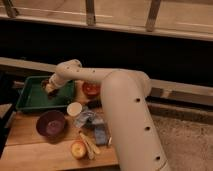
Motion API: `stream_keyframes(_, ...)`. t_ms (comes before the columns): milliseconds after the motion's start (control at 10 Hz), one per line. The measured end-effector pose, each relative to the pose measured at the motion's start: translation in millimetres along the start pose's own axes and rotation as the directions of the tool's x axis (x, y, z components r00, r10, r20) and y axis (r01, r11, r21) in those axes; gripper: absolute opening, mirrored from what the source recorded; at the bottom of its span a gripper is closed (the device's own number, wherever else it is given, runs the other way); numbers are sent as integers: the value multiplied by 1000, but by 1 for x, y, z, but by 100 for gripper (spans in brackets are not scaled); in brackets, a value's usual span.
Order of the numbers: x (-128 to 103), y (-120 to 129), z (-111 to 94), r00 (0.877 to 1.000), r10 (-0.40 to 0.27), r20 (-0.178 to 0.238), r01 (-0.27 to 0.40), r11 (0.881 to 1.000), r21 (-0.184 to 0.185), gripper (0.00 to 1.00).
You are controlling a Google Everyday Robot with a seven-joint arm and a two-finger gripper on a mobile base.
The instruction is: Place grapes in tray
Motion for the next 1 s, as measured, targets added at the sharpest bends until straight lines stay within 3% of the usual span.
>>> stream_keyframes(300,0,-1,-1,1000,1,1,-1,1000,1,20)
stream_keyframes(600,0,1,0,1000,0,1,0,1000,-1,27)
stream_keyframes(700,0,0,0,1000,0,0,0,1000,-1,31)
stream_keyframes(1000,0,0,0,1000,1,1,-1,1000,0,61)
